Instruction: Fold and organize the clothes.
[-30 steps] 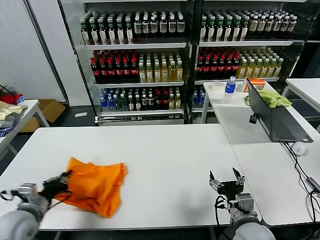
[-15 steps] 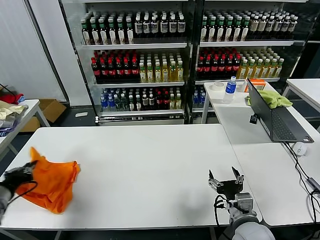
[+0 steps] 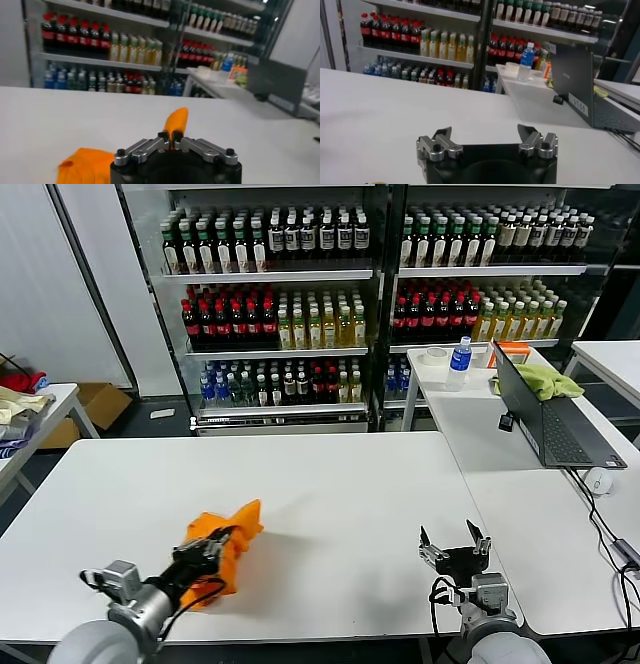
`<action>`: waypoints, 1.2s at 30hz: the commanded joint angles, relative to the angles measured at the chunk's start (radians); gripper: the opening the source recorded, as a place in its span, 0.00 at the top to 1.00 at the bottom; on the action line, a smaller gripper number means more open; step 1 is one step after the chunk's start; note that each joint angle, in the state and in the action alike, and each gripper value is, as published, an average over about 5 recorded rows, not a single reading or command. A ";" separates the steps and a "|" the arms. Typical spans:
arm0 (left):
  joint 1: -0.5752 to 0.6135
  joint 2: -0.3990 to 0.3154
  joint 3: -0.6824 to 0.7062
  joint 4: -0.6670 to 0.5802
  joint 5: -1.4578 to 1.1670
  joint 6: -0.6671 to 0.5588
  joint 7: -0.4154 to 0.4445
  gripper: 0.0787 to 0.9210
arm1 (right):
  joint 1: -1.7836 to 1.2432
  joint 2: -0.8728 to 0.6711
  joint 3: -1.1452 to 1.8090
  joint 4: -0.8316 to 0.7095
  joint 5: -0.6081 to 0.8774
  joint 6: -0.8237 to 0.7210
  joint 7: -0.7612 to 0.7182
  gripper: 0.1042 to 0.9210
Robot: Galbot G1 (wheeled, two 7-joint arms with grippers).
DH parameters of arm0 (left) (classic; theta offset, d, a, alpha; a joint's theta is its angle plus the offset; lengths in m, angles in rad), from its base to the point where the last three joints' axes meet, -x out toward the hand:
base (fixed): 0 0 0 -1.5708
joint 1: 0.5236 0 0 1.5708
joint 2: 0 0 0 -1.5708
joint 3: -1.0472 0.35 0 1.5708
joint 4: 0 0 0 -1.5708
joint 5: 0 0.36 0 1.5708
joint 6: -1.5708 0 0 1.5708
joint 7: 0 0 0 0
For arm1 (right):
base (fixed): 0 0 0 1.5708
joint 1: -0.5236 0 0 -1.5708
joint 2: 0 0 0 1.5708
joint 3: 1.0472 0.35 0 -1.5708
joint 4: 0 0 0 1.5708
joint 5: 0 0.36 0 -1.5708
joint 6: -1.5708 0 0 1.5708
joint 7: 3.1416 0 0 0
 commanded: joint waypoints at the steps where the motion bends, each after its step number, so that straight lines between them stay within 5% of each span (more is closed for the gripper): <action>1: -0.084 -0.121 0.218 0.028 0.037 -0.035 -0.014 0.97 | 0.001 0.001 0.000 0.002 -0.003 -0.001 0.000 0.12; 10: -0.055 -0.138 0.288 0.018 0.042 -0.075 0.021 0.94 | 0.006 0.003 -0.002 0.003 -0.003 -0.001 0.000 0.12; 19: -0.046 -0.091 0.217 -0.063 0.039 -0.129 0.080 0.64 | 0.040 0.008 -0.040 -0.007 0.006 -0.008 -0.005 0.12; 27: -0.061 0.015 -0.046 0.020 0.070 -0.194 0.041 0.36 | 0.104 0.013 -0.208 -0.001 0.231 -0.056 -0.017 0.12; 36: -0.025 0.024 -0.159 0.049 0.084 -0.191 0.020 0.13 | 0.173 -0.038 -0.430 -0.069 0.307 -0.060 -0.071 0.12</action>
